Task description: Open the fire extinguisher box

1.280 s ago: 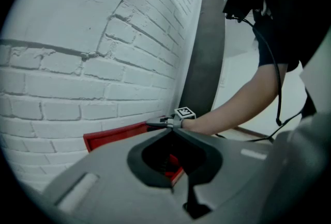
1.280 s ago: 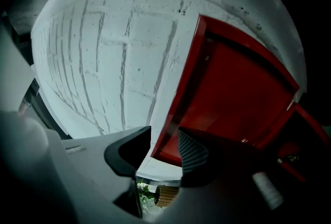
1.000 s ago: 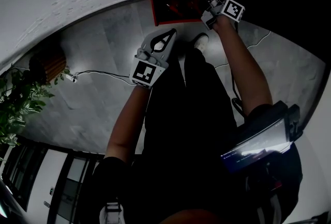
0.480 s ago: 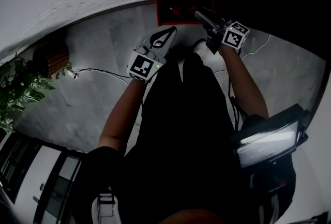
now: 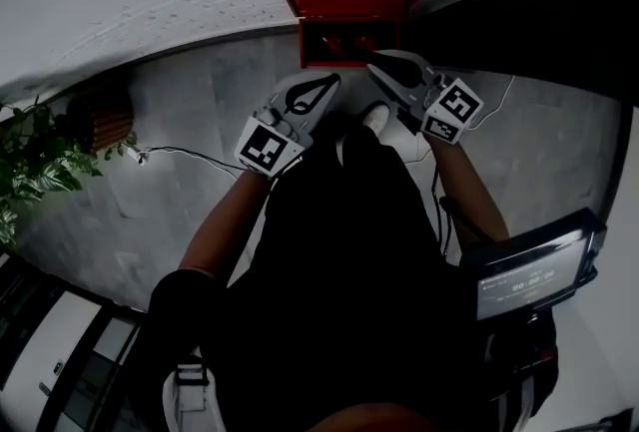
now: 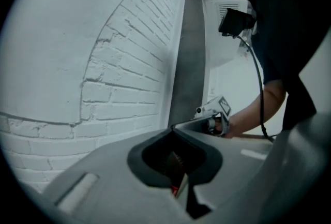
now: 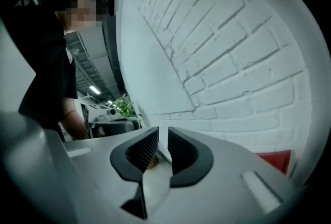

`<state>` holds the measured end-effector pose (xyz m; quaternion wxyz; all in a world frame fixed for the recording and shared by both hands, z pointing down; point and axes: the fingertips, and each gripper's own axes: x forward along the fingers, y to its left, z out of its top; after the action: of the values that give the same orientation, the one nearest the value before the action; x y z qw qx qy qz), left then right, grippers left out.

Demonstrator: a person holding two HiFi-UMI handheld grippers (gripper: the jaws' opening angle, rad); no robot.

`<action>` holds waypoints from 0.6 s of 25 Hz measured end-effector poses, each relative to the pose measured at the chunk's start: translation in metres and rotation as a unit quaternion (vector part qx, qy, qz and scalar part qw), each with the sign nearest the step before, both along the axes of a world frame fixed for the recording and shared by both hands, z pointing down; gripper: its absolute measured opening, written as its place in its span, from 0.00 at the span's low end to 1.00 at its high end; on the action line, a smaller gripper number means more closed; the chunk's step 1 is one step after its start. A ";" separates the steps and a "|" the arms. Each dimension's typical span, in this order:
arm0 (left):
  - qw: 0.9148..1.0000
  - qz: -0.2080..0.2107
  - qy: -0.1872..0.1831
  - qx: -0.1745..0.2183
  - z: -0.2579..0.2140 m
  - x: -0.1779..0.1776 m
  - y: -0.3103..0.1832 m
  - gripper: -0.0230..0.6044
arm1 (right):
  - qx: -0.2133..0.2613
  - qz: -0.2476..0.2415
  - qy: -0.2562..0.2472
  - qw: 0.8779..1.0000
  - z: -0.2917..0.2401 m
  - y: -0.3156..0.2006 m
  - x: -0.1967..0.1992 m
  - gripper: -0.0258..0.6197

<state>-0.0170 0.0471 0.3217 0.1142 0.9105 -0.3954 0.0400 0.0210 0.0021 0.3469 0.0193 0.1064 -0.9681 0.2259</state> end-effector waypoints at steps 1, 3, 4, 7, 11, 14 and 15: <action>1.000 0.001 0.003 0.003 -0.008 0.001 0.002 0.04 | 0.006 -0.004 -0.008 1.000 -0.013 0.004 -0.001 0.13; 1.000 -0.001 0.013 0.010 -0.023 0.003 0.005 0.04 | 0.027 -0.009 -0.017 0.999 -0.036 0.013 -0.003 0.11; 1.000 -0.002 0.017 0.012 -0.031 0.004 0.006 0.04 | 0.041 -0.011 -0.019 0.999 -0.047 0.017 -0.003 0.10; 1.000 0.000 0.017 0.016 -0.050 0.006 0.013 0.04 | 0.088 -0.020 -0.016 0.996 -0.076 0.028 -0.005 0.09; 0.999 -0.003 0.018 0.031 -0.072 0.009 0.019 0.04 | 0.129 -0.027 0.005 0.991 -0.108 0.043 -0.008 0.07; 0.999 -0.002 0.016 0.040 -0.085 0.011 0.021 0.04 | 0.153 -0.024 0.007 0.988 -0.127 0.051 -0.009 0.06; 0.999 -0.002 0.015 0.043 -0.088 0.012 0.022 0.04 | 0.161 -0.024 0.006 0.987 -0.132 0.054 -0.010 0.06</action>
<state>-0.0054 0.0687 0.2335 0.0814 0.9143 -0.3968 0.0091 0.0107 0.0565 0.2152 0.0134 0.0857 -0.9941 0.0656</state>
